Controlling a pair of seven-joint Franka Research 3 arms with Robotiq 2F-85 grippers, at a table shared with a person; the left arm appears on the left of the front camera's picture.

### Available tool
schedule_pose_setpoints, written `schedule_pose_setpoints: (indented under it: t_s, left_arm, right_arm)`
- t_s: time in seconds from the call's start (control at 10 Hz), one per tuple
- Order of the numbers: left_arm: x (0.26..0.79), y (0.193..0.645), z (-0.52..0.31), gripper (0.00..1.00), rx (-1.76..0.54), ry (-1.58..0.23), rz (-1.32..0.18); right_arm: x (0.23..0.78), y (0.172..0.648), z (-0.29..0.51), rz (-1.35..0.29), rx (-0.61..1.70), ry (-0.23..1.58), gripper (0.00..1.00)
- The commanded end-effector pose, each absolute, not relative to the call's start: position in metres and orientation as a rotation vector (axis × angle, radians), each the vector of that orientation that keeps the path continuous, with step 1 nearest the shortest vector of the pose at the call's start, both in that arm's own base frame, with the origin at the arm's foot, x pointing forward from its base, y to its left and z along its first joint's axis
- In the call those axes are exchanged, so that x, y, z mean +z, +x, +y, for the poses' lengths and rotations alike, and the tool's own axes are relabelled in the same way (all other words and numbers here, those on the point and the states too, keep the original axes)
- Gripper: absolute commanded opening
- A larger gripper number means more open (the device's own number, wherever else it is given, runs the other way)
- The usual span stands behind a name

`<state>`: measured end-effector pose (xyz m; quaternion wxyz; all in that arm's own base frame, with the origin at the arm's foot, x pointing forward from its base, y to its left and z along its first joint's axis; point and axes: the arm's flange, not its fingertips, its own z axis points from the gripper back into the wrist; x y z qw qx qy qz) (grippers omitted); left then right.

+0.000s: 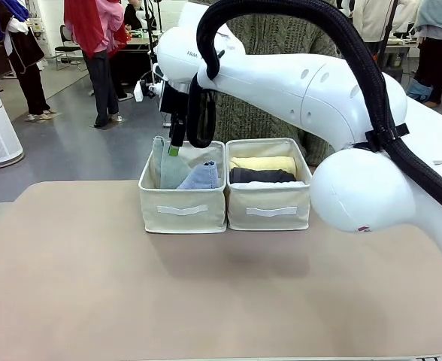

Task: Sort the towels based on their folding style.
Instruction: Pick up another triangle-folded towel from the table and place it in the left Fabric basket.

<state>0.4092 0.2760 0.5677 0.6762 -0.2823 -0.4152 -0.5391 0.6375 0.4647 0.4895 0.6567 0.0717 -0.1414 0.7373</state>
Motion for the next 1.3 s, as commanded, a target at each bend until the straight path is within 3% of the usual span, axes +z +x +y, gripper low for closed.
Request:
schedule_pose_setpoints:
  t_s: [0.0, 0.4, 0.7, 1.2]
  left_arm:
    - [0.568, 0.406, 0.276, 1.0, -1.217, -0.627, -0.928]
    - [0.568, 0.406, 0.276, 1.0, -1.217, -0.627, -0.928]
    - [0.568, 0.406, 0.276, 1.0, -1.217, -0.627, -0.928]
    - [0.568, 0.406, 0.276, 1.0, -1.217, -0.627, -0.928]
  right_arm:
    - [0.502, 0.646, 0.467, -0.346, 1.646, 0.12, 1.0]
    - [0.515, 0.627, 0.45, -0.271, 1.575, 0.055, 1.0]
    - [0.558, 0.549, 0.383, -0.182, 1.419, -0.074, 1.0]
    - [0.577, 0.44, 0.262, -0.259, 1.124, -0.077, 1.0]
